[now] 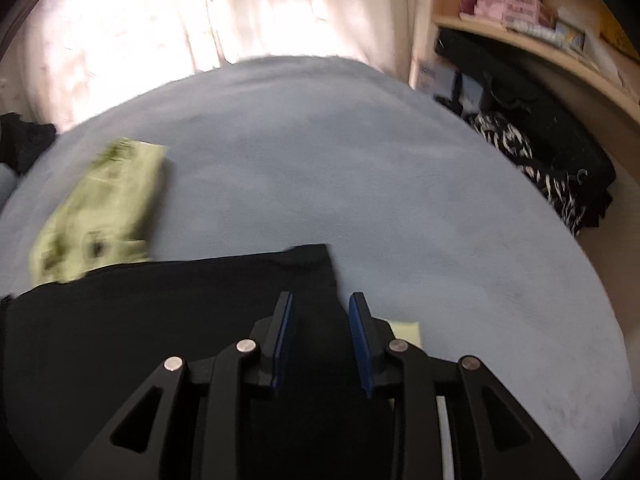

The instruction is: Fold large clothes

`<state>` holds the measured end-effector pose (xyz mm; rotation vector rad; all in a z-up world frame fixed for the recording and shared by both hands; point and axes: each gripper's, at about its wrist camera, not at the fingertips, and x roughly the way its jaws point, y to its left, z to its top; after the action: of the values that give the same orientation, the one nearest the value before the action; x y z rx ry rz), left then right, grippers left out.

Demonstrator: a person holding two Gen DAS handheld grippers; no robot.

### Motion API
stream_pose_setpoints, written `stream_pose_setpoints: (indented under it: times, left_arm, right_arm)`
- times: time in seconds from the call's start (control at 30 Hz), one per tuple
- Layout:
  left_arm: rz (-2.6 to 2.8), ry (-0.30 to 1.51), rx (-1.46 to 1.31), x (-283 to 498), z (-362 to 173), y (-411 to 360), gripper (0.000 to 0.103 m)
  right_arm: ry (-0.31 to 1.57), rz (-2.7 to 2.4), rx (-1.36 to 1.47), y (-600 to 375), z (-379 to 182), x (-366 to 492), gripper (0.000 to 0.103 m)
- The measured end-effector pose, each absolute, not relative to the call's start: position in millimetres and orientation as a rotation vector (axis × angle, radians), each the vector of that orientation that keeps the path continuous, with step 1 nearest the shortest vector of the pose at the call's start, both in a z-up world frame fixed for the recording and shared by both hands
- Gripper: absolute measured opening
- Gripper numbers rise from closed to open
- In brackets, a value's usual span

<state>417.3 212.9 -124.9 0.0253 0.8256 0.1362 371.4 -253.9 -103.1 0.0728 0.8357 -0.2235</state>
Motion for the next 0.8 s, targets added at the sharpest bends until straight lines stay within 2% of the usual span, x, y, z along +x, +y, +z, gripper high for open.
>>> stream_pose_setpoints:
  times: [0.07, 0.17, 0.33, 0.47, 0.67, 0.73, 0.8]
  left_arm:
    - [0.073, 0.793, -0.005, 381, -104, 198, 0.034]
    - [0.015, 0.790, -0.038, 334, -89, 174, 0.051]
    - [-0.062, 0.830, -0.121, 269, -111, 131, 0.051]
    - [0.044, 0.949, -0.154, 262, -154, 135, 0.051]
    - [0.161, 0.929, -0.068, 248, -169, 180, 0.049]
    - [0.124, 0.931, -0.110, 245, -170, 195, 0.042]
    - [0.113, 0.928, -0.141, 241, -169, 203, 0.037]
  right_arm:
    - [0.835, -0.136, 0.073, -231, -92, 349, 0.028]
    - [0.866, 0.053, 0.103, -184, -88, 310, 0.028]
    - [0.902, 0.310, 0.153, -106, -106, 259, 0.028]
    - [0.970, 0.293, 0.054, -75, -145, 243, 0.028]
    - [0.978, 0.015, 0.026, -164, -154, 241, 0.026]
    - [0.977, -0.148, 0.035, -217, -155, 238, 0.025]
    - [0.983, -0.175, 0.108, -254, -157, 234, 0.006]
